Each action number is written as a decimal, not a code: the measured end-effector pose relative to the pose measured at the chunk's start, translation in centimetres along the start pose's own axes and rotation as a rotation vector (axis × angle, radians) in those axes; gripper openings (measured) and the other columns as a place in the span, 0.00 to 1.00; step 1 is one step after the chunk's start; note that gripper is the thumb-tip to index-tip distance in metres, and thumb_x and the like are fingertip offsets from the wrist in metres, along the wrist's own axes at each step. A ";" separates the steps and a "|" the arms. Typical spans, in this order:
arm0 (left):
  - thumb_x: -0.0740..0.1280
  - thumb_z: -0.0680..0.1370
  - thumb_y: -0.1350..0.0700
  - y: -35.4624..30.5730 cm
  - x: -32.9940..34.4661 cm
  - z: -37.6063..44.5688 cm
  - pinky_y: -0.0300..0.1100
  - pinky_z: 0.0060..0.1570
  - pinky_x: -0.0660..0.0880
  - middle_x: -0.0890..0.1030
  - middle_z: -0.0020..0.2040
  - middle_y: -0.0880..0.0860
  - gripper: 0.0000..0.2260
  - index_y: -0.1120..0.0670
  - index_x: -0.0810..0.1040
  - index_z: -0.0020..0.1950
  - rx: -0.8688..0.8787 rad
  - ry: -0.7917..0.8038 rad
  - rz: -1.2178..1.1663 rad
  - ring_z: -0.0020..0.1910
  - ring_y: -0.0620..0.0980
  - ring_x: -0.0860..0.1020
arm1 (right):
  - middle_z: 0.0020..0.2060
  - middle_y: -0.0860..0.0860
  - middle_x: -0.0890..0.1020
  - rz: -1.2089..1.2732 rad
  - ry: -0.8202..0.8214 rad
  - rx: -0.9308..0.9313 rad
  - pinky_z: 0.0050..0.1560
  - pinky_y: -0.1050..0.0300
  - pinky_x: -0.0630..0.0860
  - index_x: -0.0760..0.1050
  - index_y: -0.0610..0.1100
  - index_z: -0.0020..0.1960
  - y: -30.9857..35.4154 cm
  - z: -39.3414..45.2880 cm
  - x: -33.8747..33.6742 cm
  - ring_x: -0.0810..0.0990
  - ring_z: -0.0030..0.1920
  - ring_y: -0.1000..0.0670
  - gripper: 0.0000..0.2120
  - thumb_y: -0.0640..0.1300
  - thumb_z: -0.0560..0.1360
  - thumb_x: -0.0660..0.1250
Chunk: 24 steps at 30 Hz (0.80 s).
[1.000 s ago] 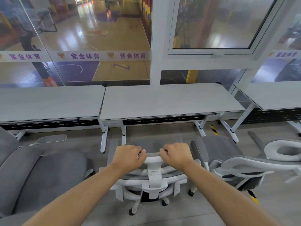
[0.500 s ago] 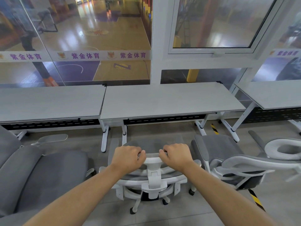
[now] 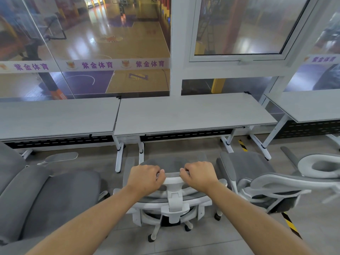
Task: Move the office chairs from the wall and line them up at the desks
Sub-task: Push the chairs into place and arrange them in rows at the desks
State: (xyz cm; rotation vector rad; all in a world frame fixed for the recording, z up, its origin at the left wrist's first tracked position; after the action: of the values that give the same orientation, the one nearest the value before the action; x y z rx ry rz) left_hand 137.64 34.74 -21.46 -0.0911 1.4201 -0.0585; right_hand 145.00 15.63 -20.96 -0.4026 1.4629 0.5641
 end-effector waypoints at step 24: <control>0.51 0.80 0.44 0.2 -0.7 0.1 0.43 0.31 0.70 0.75 0.32 0.48 0.20 0.52 0.72 0.35 -0.044 0.106 -0.071 0.31 0.47 0.73 | 0.30 0.52 0.78 0.129 0.108 0.064 0.34 0.56 0.67 0.73 0.48 0.36 0.2 0.9 -0.7 0.76 0.33 0.50 0.25 0.62 0.80 0.49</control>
State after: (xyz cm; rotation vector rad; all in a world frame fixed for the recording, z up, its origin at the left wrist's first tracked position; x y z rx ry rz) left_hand 137.60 34.97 -20.79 -0.1768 1.5245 -0.0915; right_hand 145.58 16.26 -20.16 -0.2938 1.6152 0.6040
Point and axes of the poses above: each hand's wrist, its own z-axis towards the middle knuckle, its own x-axis out of the palm, y = z × x, the point moved 4 cm from there along z, towards the middle knuckle
